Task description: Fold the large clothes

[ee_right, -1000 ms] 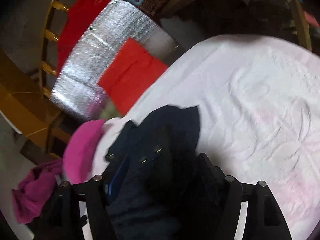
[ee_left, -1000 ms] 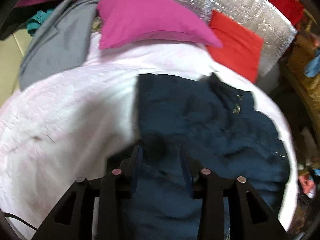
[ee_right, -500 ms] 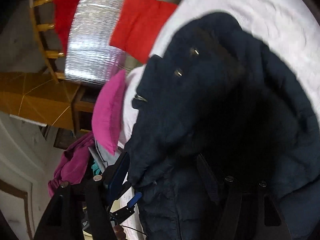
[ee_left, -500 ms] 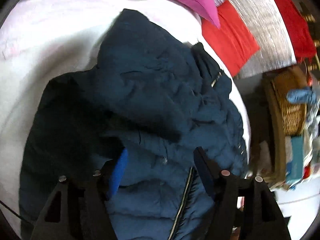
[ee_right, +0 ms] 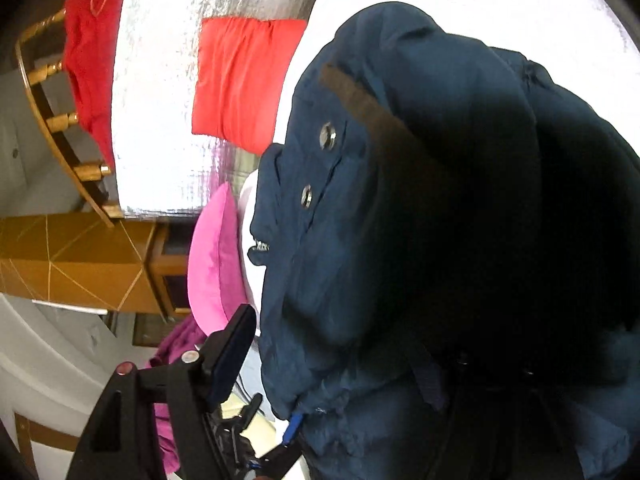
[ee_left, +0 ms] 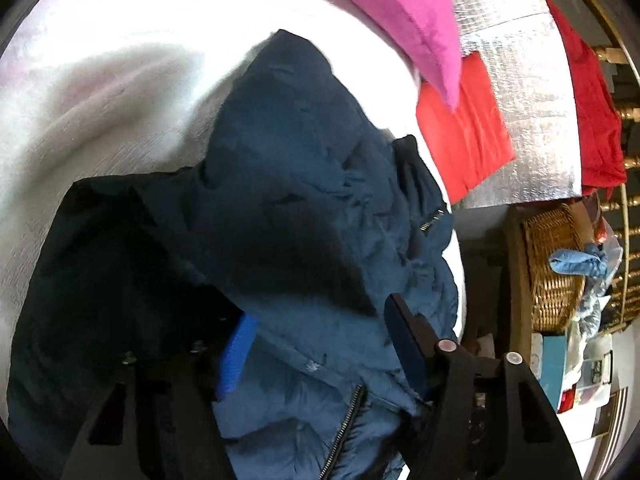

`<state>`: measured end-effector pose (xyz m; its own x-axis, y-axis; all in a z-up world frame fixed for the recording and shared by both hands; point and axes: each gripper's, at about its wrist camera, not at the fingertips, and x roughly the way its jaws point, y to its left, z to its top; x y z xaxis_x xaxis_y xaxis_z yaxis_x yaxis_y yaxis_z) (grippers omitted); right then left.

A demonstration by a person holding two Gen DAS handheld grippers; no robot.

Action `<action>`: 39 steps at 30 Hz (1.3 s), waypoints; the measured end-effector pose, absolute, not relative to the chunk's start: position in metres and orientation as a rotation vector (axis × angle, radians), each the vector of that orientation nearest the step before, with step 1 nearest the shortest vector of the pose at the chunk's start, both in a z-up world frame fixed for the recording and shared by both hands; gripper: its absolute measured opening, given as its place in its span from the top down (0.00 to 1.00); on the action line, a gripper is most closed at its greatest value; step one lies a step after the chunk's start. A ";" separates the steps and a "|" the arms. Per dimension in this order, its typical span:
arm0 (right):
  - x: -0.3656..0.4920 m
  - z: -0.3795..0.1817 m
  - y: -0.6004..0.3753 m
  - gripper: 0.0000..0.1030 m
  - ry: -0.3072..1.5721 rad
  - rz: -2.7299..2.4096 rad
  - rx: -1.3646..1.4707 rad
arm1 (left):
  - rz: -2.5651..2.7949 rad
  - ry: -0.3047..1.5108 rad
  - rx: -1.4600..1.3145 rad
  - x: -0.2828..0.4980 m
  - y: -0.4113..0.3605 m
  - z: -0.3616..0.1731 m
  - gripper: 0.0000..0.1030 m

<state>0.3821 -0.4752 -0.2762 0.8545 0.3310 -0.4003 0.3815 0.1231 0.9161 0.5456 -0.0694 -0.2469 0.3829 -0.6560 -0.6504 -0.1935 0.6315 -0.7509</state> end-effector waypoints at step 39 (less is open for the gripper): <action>0.315 -0.188 -0.498 0.48 0.602 -0.118 1.094 | -0.356 1.028 -0.544 0.514 -0.061 -0.168 0.55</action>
<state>0.3154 -0.4981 -0.1876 0.8352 0.1991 -0.5126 0.3777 0.4699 0.7978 0.5139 -0.0607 -0.1678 0.4778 -0.5214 -0.7070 0.0281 0.8134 -0.5810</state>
